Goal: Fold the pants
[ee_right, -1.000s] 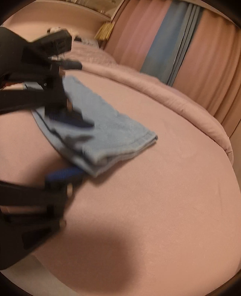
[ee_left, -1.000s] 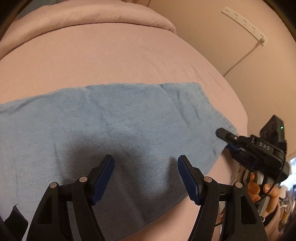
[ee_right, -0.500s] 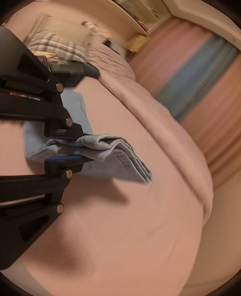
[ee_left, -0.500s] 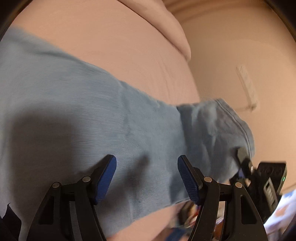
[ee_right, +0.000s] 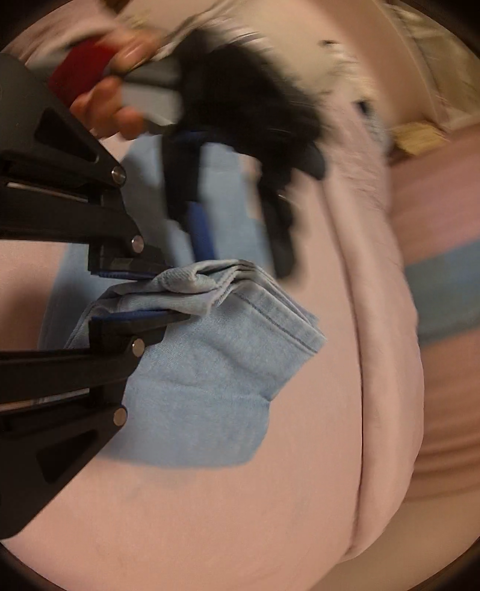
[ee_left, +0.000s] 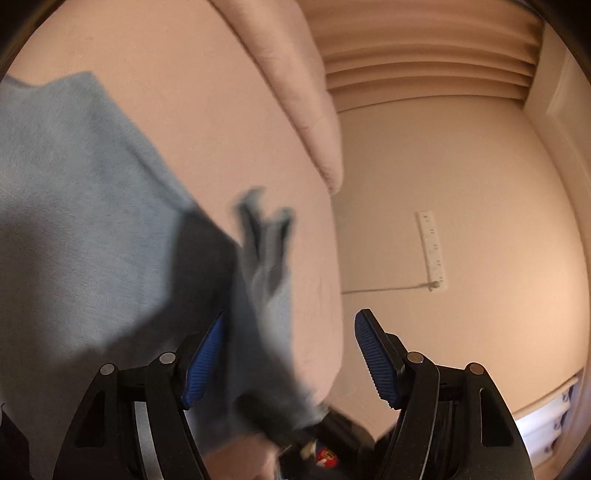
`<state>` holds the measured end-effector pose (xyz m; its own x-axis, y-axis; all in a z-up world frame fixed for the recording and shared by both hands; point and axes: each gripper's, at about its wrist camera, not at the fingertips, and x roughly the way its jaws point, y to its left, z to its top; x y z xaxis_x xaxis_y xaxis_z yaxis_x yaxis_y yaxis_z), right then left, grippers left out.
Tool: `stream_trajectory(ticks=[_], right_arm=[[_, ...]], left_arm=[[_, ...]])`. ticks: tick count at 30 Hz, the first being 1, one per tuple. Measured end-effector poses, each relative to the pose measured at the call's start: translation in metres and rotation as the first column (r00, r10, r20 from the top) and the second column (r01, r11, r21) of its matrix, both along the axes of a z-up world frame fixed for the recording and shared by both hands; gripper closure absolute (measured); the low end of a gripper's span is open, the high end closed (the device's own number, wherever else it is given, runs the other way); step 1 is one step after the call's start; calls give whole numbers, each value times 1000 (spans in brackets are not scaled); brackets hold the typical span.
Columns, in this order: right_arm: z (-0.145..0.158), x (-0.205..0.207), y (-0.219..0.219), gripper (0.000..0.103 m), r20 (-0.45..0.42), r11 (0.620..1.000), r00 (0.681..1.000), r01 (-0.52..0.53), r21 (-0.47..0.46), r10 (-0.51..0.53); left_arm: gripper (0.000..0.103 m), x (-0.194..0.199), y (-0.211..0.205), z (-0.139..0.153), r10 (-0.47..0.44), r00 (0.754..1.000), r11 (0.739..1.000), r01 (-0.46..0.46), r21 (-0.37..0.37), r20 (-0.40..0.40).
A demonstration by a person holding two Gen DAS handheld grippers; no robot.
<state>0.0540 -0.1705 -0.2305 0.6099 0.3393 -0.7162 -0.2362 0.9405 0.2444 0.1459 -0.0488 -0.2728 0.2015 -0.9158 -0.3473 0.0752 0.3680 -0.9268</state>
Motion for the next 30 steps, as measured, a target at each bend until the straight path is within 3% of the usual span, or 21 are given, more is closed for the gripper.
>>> stream_trajectory(ticks=[2,3,4,5,7,10,14,18,23,30], right_arm=[[-16,-1,19,89,-23,996,999,-39,-75,37],[-21,-3,26,88,-26,993,998,-56,-107,53],[-25,-3,31,88,-28,989,998,-67,-133,63],[-28,-3,37,88,-30,984,997,-80,-160,76],[-32,-5,47,88,-12,970,995,-100,-222,100],[-31,-1,54,88,-1,962,993,-117,-247,120],[-22,-2,70,88,56,952,984,-149,-268,169],[-25,9,90,88,65,944,973,-196,-264,220],[-34,6,113,85,57,933,965,-231,-277,256],[-41,5,97,81,13,930,961,-264,-257,276]], left_arm=[[37,3,14,-7,4,1000,997,-3,71,-20],[44,7,17,-13,9,1000,995,-7,97,-30],[65,7,20,-19,12,999,994,-8,110,-37],[79,8,22,-22,16,999,992,-11,123,-41],[95,8,29,-29,34,998,989,-27,143,-45],[96,5,48,-16,65,998,991,-66,120,13],[97,17,61,-3,99,990,982,-113,151,95],[97,30,74,-12,143,986,965,-158,209,86],[97,34,83,-17,159,984,957,-174,231,83],[97,39,77,-27,125,990,938,-138,318,60]])
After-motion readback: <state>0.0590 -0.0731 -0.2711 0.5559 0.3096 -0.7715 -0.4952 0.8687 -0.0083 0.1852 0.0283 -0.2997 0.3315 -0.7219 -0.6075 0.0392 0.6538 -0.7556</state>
